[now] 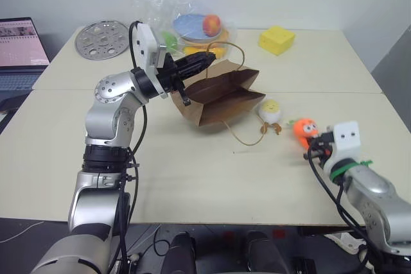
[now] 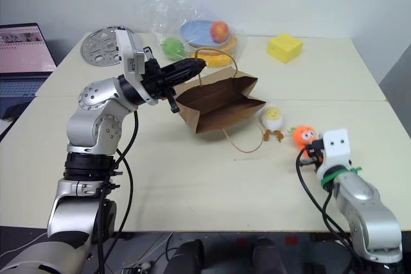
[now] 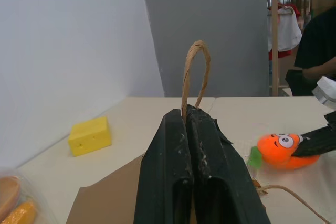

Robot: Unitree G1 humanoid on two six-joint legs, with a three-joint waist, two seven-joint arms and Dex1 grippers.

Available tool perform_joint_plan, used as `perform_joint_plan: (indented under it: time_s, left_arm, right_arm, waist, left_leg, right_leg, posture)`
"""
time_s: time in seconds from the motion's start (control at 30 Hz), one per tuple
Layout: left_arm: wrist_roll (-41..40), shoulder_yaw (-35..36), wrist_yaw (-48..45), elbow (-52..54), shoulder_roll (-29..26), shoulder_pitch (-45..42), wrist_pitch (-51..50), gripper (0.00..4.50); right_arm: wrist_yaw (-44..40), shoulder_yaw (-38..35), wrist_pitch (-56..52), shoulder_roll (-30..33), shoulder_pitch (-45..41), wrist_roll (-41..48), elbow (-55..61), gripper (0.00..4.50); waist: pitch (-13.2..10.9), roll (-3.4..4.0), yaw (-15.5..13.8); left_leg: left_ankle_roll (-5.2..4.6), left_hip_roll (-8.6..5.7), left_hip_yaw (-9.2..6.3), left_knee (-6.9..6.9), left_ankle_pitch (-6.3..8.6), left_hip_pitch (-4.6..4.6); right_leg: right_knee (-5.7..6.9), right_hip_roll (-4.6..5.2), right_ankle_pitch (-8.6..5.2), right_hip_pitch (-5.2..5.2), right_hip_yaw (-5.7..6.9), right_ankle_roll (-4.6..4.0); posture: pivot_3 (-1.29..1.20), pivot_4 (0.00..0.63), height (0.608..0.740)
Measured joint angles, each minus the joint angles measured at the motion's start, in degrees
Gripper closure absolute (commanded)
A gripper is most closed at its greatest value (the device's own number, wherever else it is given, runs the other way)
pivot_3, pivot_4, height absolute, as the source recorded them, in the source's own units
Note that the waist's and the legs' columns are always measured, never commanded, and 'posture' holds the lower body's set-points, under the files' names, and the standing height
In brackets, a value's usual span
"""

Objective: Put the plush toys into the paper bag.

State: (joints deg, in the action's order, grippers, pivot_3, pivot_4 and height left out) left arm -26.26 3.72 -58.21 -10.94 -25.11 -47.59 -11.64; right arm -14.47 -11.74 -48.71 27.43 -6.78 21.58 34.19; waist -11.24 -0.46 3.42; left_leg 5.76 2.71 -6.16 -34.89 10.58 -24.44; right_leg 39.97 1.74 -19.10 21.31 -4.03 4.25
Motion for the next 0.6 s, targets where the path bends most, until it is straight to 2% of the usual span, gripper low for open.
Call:
perform_joint_plan:
  time_s: [0.07, 0.13, 0.27, 0.37, 0.5, 0.6]
  left_arm:
    - [0.07, 0.0, -0.05, -0.59, 0.14, 0.0, 0.58, 4.5]
    - [0.26, 0.05, -0.16, -0.95, 0.01, 0.01, 1.02, 4.5]
    - [0.44, -0.17, -0.57, -1.23, 0.36, -0.05, 1.47, 4.5]
    - [0.45, -0.27, -0.76, -1.22, 0.53, -0.1, 1.72, 4.5]
    - [0.46, -0.48, -0.84, -1.16, 0.72, -0.06, 1.75, 4.5]
    - [0.28, -0.68, -0.81, -0.28, 1.4, -0.03, 1.45, 4.5]
  right_arm:
    - [-3.63, 0.64, -0.74, 4.22, -3.27, 2.19, 3.42, 4.5]
    - [-5.14, 0.74, -2.95, 5.08, -6.23, 4.51, 4.3, 4.5]
    - [-5.39, 3.94, -9.12, 2.69, -15.93, 9.87, 4.48, 4.5]
    - [-4.11, 6.43, -11.77, 0.53, -18.86, 11.18, 4.37, 4.5]
    - [-2.25, 9.73, -13.63, -2.78, -22.51, 10.86, 2.11, 4.5]
    - [-1.21, 16.68, -12.83, -4.5, -27.36, 6.56, -4.97, 4.5]
  waist:
    - [0.0, -0.01, -0.21]
    - [0.0, -0.02, -0.27]
    - [0.0, -0.02, -0.25]
    - [0.0, -0.02, -0.24]
    - [0.0, -0.02, -0.23]
    - [0.0, -0.02, -0.15]
  left_leg:
    - [0.0, 0.01, -0.06, 0.01, 0.0, 0.0]
    - [0.0, 0.01, -0.08, 0.01, 0.0, 0.0]
    - [0.0, 0.0, -0.07, 0.01, 0.0, -0.01]
    - [0.0, 0.0, -0.07, 0.01, 0.0, -0.02]
    - [0.0, 0.0, -0.07, 0.0, 0.0, -0.03]
    - [-0.01, 0.0, -0.07, -0.01, -0.01, -0.02]
  right_leg:
    - [-0.02, -0.01, 0.0, -0.01, 0.06, 0.0]
    - [-0.04, -0.01, 0.0, -0.04, 0.07, 0.0]
    - [-0.03, 0.0, 0.0, -0.02, 0.07, 0.0]
    - [-0.02, 0.0, 0.0, 0.0, 0.07, 0.0]
    - [-0.02, 0.0, 0.0, 0.0, 0.08, 0.0]
    - [0.02, 0.0, 0.0, 0.02, 0.07, -0.01]
  posture:
    - [0.0, 0.15, 0.74]
    - [0.0, 0.15, 0.74]
    - [0.0, 0.15, 0.74]
    - [0.0, 0.15, 0.74]
    - [0.0, 0.15, 0.74]
    - [0.0, 0.15, 0.74]
